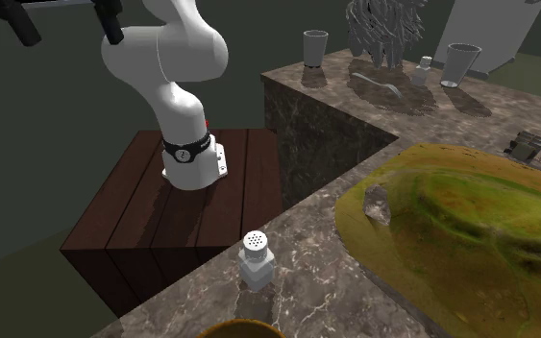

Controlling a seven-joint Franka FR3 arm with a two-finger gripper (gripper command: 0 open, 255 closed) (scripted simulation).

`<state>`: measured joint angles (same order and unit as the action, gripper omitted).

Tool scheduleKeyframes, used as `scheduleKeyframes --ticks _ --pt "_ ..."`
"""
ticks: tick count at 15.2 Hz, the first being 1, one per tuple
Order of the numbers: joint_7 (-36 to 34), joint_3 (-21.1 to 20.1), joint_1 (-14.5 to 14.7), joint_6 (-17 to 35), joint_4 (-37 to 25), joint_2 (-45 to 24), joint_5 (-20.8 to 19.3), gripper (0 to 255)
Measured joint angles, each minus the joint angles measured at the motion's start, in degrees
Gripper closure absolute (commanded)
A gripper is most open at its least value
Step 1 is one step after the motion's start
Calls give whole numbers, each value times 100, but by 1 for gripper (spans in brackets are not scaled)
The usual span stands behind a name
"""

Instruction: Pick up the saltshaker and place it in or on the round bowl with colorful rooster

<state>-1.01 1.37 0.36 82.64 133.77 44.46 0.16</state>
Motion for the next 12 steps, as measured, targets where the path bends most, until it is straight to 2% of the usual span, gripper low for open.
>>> scheduleKeyframes --ticks 2,5,12 --pt "-57 -47 14 77 43 -24 38 0" --pt "-337 -280 81 465 313 -72 218 0" --pt "-1093 -960 275 1782 814 -674 664 0"
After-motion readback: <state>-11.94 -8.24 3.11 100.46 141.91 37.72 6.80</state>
